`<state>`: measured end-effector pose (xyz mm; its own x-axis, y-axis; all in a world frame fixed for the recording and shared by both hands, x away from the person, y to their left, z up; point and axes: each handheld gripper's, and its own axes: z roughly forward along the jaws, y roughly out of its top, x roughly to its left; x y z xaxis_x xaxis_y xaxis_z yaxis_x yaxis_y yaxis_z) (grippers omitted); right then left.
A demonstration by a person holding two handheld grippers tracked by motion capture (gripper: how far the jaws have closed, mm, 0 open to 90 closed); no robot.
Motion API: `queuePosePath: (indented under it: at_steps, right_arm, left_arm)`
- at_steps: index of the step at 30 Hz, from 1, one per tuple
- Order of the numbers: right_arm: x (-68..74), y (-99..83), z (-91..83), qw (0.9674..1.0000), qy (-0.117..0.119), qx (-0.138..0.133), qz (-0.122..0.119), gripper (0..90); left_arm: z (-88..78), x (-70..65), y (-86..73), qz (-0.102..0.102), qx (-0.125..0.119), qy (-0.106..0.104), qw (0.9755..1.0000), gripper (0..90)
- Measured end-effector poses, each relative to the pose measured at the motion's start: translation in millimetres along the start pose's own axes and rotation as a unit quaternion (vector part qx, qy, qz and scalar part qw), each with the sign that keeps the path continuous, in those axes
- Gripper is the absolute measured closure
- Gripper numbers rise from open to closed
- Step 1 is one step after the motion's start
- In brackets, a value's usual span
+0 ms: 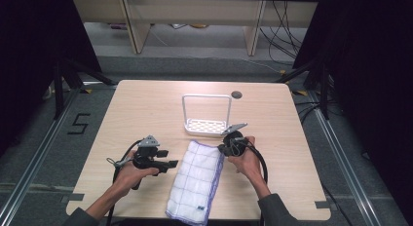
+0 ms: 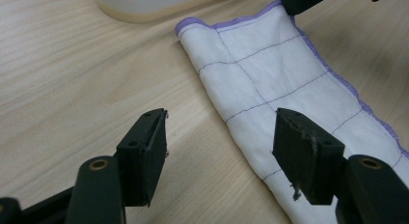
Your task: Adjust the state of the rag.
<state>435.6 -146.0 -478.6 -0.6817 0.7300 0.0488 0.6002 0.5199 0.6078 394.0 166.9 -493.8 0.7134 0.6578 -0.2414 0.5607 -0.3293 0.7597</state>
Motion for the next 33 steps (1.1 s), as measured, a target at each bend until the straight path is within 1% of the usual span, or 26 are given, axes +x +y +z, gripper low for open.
queuePosePath:
  at_steps: [1, 4, 5, 7, 8, 9, 11, 12, 13, 14, 15, 17, 18, 19, 20, 21, 22, 24, 26, 27, 28, 29, 30, 31, 32, 33]
  right_arm:
    - [0.8, 0.8, -2.8, 1.0000, -0.001, -0.004, -0.005, 87.6]
    - [4.4, 3.6, -14.3, 0.9998, -0.002, -0.017, -0.008, 87.7]
    - [5.1, 4.3, -18.8, 0.9999, -0.001, -0.014, -0.007, 87.7]
    - [4.6, 3.4, -22.4, 0.9999, -0.003, -0.010, -0.010, 87.6]
    - [3.8, 1.9, -20.3, 1.0000, -0.007, -0.006, -0.003, 87.6]
    - [1.4, -0.2, -15.8, 0.9999, -0.011, 0.003, -0.006, 87.6]
    - [-3.9, -3.7, -3.8, 0.9997, -0.014, 0.019, -0.012, 87.5]
    - [-3.7, -4.6, 0.8, 0.9992, -0.017, 0.035, 0.005, 87.5]
    - [-4.0, -5.1, 3.2, 0.9989, -0.018, 0.042, 0.006, 87.4]
    - [-5.6, -5.7, 7.2, 0.9990, -0.017, 0.041, -0.007, 87.2]
    - [-6.8, -6.0, 9.1, 0.9989, -0.022, 0.039, -0.013, 86.4]
    - [-6.4, -5.7, 8.4, 0.9989, -0.027, 0.037, -0.009, 81.7]
    - [-4.7, -5.5, 6.8, 0.9988, -0.031, 0.038, 0.003, 79.6]
    - [-5.7, -5.4, 4.8, 0.9989, -0.036, 0.031, 0.002, 77.2]
    - [-6.0, -5.3, 2.2, 0.9988, -0.039, 0.027, 0.008, 74.4]
    - [-7.3, -4.8, -2.0, 0.9984, -0.052, 0.020, 0.007, 72.4]
    - [-8.4, -5.0, -6.3, 0.9983, -0.056, 0.016, 0.006, 69.7]
    - [-10.4, -5.8, -15.3, 0.9981, -0.061, -0.002, 0.015, 64.6]
    - [-10.5, -7.5, -20.8, 0.9978, -0.060, -0.007, 0.028, 61.3]
    - [-11.6, -7.8, -22.6, 0.9980, -0.058, -0.006, 0.027, 60.0]
    - [-11.0, -8.7, -23.9, 0.9980, -0.051, -0.004, 0.036, 58.1]
    - [-10.8, -9.2, -23.6, 0.9978, -0.050, -0.008, 0.043, 57.1]
    - [-11.4, -10.1, -22.7, 0.9983, -0.045, -0.007, 0.037, 55.7]
    - [-10.8, -10.2, -21.9, 0.9983, -0.039, -0.004, 0.043, 53.4]
    - [-9.9, -10.3, -19.4, 0.9982, -0.037, -0.002, 0.047, 52.5]
    - [-9.9, -10.5, -17.6, 0.9985, -0.035, 0.001, 0.043, 51.6]
  left_arm:
    - [-0.3, 0.1, 0.2, 0.001, 0.000, 0.000, 1.0000, 35.8]
    - [-0.9, -0.3, 0.7, -0.004, -0.001, -0.002, 1.0000, 35.8]
    - [-0.6, -0.9, 0.8, -0.006, -0.006, 0.000, 1.0000, 35.8]
    - [-0.2, -0.6, 1.4, -0.006, -0.004, 0.000, 1.0000, 35.8]
    - [0.4, -0.4, 1.8, -0.009, -0.003, 0.001, 1.0000, 35.8]
    - [0.9, 1.0, 2.8, -0.009, 0.002, -0.003, 1.0000, 35.8]
    - [3.8, 1.4, 4.4, -0.013, -0.002, 0.002, 0.9999, 35.8]
    - [4.7, 1.3, 5.6, -0.016, -0.002, 0.001, 0.9999, 35.8]
    - [5.8, 2.2, 7.3, -0.013, -0.002, 0.002, 0.9999, 35.8]
    - [7.8, 2.2, 10.0, -0.015, -0.002, 0.000, 0.9999, 35.8]
    - [9.5, 2.6, 12.5, -0.012, -0.002, -0.001, 0.9999, 35.8]
    - [13.7, 1.5, 16.8, -0.011, -0.007, 0.001, 0.9999, 35.8]
    - [16.3, 1.0, 19.6, -0.010, -0.004, 0.002, 0.9999, 35.7]
    - [18.6, 1.8, 22.5, -0.003, 0.000, 0.001, 1.0000, 35.7]
    - [21.8, 1.6, 25.1, -0.001, -0.002, 0.007, 1.0000, 35.7]
    - [24.6, 1.8, 27.9, -0.003, -0.001, 0.005, 1.0000, 35.7]
    - [27.6, 2.4, 30.7, -0.001, 0.000, 0.003, 1.0000, 35.9]
    - [35.4, 1.7, 37.6, -0.005, -0.003, 0.001, 1.0000, 36.3]
    - [41.0, 1.5, 43.1, 0.000, -0.003, 0.001, 1.0000, 37.8]
    - [44.6, 1.5, 46.7, 0.006, 0.003, 0.000, 1.0000, 38.0]
    - [48.5, 1.3, 49.5, 0.010, 0.003, 0.006, 0.9999, 38.1]
    - [52.1, 1.5, 52.0, 0.014, 0.006, 0.013, 0.9998, 38.7]
    - [54.8, 3.4, 54.4, 0.023, 0.020, 0.009, 0.9995, 39.5]
    - [59.3, 4.5, 56.5, 0.023, 0.029, 0.005, 0.9993, 39.6]
    - [62.4, 5.5, 57.5, 0.021, 0.031, 0.005, 0.9993, 39.8]
    - [64.4, 6.5, 58.0, 0.022, 0.033, 0.007, 0.9992, 39.9]
